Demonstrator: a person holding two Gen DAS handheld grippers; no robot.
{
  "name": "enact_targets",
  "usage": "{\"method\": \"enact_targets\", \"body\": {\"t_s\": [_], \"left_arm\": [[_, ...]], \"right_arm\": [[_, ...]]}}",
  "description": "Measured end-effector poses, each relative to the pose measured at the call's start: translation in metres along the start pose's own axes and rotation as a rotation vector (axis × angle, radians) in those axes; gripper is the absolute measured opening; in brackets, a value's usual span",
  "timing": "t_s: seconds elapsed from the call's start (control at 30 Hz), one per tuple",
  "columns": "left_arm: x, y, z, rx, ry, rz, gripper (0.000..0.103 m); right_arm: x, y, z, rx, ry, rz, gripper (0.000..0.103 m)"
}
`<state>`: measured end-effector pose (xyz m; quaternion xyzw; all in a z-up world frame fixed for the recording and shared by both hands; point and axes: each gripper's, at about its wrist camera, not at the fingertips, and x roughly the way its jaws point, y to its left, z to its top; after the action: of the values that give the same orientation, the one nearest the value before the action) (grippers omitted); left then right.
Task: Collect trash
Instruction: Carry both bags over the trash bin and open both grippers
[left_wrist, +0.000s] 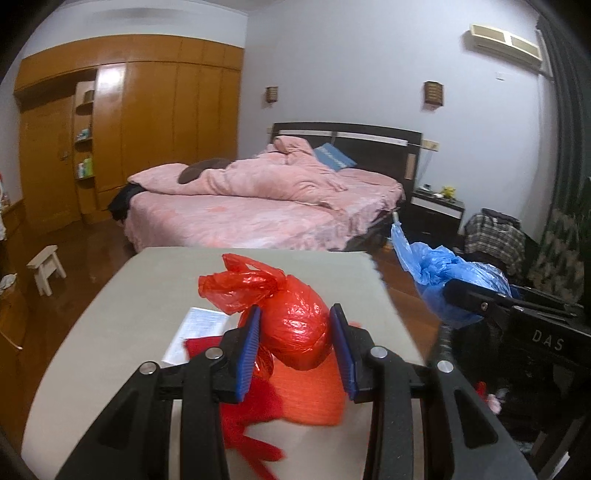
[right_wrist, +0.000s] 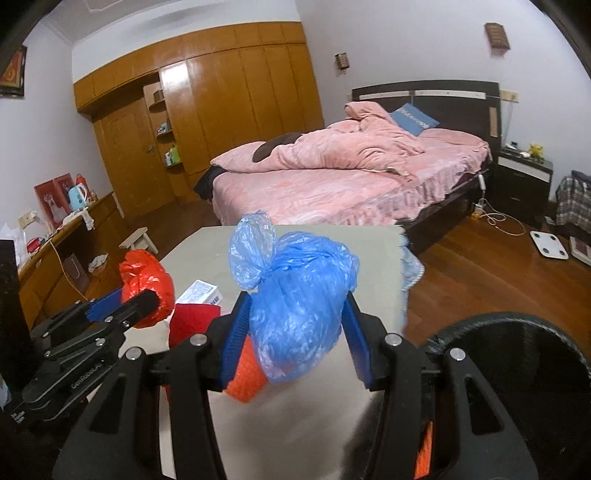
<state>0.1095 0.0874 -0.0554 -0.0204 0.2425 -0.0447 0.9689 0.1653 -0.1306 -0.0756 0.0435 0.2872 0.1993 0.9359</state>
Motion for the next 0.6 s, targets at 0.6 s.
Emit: {"method": "enact_targets", "body": {"t_s": [0.6], "left_arm": [[-0.016,-0.113,-0.007,0.108,-0.017,-0.2,0.038]], "right_arm": [[-0.105,-0.089,-0.049,0.092,-0.051,-0.19,0.048]]}}
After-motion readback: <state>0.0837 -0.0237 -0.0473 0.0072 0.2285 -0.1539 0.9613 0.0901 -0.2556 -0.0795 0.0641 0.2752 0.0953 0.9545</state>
